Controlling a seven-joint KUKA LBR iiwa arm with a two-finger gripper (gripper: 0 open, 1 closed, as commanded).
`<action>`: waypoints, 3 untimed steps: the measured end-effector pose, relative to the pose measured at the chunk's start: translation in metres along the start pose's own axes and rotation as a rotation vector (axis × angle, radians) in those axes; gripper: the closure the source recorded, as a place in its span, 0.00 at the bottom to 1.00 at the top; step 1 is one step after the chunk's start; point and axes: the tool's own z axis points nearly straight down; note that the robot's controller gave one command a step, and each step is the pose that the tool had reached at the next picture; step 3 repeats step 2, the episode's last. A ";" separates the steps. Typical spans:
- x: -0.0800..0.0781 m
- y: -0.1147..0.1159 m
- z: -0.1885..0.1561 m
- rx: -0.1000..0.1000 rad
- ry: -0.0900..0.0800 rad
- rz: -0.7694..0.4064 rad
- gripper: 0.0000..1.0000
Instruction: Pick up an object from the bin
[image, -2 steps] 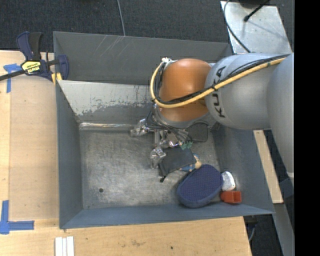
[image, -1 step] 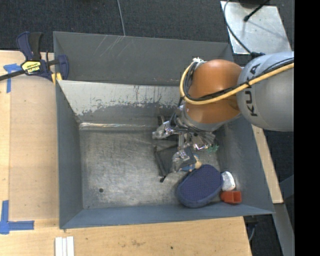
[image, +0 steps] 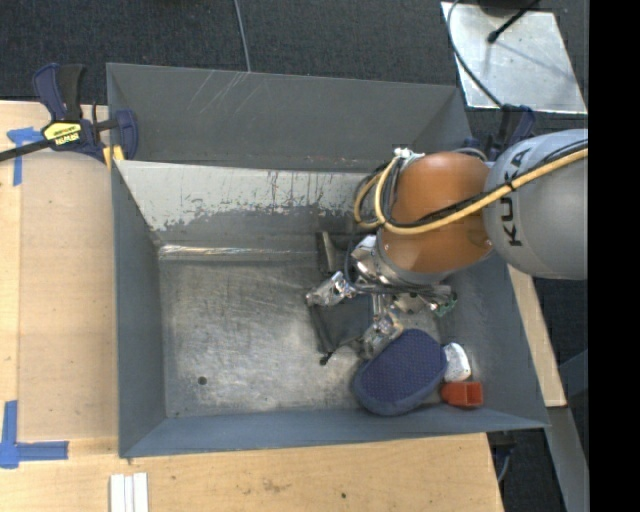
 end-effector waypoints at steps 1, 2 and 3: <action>-0.003 -0.001 -0.004 0.004 -0.008 0.001 1.00; -0.019 0.061 -0.149 0.000 0.000 -0.201 1.00; -0.019 0.061 -0.149 0.000 0.000 -0.201 1.00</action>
Offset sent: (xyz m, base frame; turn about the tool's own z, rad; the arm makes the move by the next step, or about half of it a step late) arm 0.0000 0.0000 0.0000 0.0000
